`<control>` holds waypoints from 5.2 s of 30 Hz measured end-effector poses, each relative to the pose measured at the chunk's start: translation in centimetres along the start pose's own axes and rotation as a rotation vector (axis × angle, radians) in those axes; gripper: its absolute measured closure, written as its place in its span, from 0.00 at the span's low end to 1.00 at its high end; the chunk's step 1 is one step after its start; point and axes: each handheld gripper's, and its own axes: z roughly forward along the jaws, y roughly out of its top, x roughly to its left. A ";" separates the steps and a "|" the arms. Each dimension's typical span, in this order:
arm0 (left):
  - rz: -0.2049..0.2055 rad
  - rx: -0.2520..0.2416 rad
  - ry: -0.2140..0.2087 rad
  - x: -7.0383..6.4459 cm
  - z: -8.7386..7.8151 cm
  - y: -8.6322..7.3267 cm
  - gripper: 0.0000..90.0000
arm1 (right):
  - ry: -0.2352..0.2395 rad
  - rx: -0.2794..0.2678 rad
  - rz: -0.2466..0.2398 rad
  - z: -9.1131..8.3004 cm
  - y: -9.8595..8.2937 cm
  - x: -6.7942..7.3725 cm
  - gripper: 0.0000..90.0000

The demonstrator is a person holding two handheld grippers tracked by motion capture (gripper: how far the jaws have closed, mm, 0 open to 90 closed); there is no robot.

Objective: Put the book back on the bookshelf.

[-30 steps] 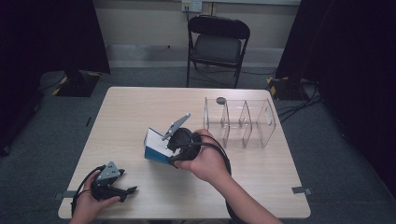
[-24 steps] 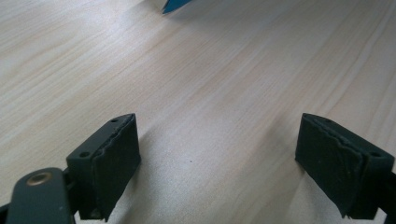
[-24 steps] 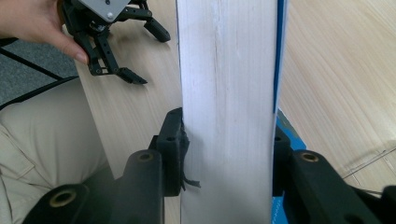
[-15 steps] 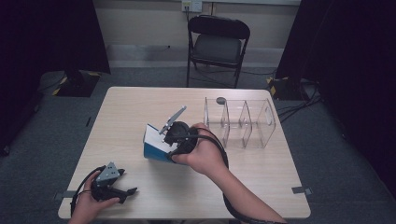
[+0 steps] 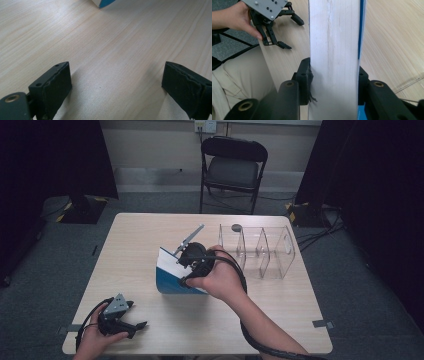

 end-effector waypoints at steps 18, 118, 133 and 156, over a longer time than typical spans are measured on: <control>0.000 0.000 0.000 0.0 0.0 0.0 0.09 | 0.014 -0.037 -0.064 0.3 1.5 -1.9 0.66; -0.015 -0.002 -0.007 0.0 0.1 0.0 0.09 | 0.020 -0.116 -0.057 -0.3 -0.4 -3.7 0.53; -0.007 0.001 -0.004 0.0 0.1 0.0 0.08 | 0.030 -0.106 -0.040 0.3 -1.7 -3.9 0.52; -0.009 -0.005 -0.002 0.0 0.1 0.0 0.08 | 0.005 -0.071 -0.042 1.9 -2.4 -3.5 0.53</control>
